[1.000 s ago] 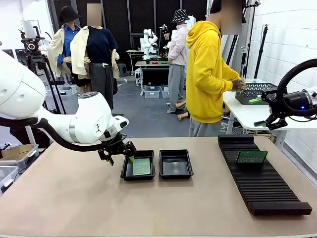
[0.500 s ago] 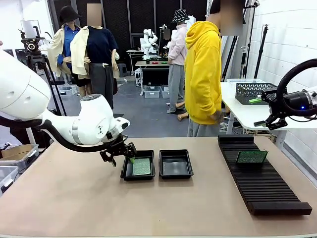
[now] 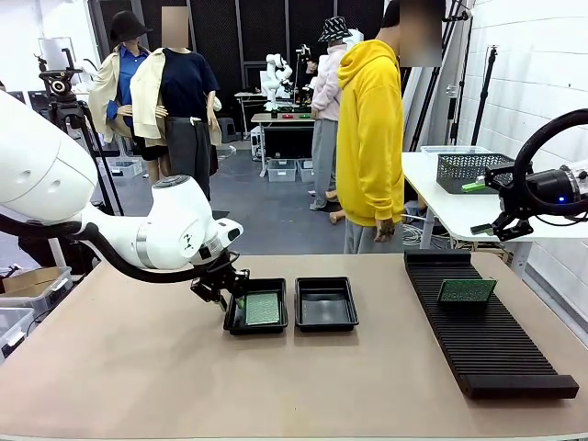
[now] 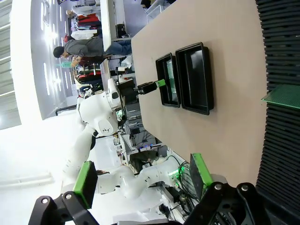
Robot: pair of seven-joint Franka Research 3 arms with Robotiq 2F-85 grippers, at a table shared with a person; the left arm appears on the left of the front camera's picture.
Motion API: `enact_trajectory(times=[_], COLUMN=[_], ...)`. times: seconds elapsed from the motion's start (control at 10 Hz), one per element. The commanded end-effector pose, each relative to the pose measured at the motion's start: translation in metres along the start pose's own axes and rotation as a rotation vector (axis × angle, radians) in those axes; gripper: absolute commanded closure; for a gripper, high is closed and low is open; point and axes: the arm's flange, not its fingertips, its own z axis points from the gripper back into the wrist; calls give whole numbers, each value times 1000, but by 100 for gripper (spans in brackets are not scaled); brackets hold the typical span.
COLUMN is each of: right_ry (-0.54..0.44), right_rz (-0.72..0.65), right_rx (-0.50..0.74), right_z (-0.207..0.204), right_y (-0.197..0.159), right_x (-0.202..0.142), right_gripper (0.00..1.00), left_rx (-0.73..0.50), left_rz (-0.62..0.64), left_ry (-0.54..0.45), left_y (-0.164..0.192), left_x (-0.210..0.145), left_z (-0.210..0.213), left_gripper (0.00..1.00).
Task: Inspect and transfer BCBs to ESD trays.
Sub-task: Pick up the ESD tray and place it on the left side of the table.
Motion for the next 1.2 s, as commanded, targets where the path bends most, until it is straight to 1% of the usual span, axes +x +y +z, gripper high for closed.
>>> enact_trajectory(times=[0.0,0.3,0.4,1.0,1.1], right_ry=[-4,-4,-4,-4,-4], right_rz=[-17,-17,-17,-17,-17], right_rx=[-23,-23,-23,-23,-23], right_z=[-3,-3,-3,-3,-3], right_y=[2,2,2,2,2], right_x=[1,1,1,1,1], right_gripper=[0,0,0,0,0], left_rx=[-10,-46,-2,-9,-3], left_rz=[14,-3,7,9,19], left_ry=[-6,3,2,4,6], left_y=[1,5,2,2,14], left_x=[4,1,0,0,4], left_z=[-3,3,-1,-1,6], left_gripper=[100,100,100,100,100])
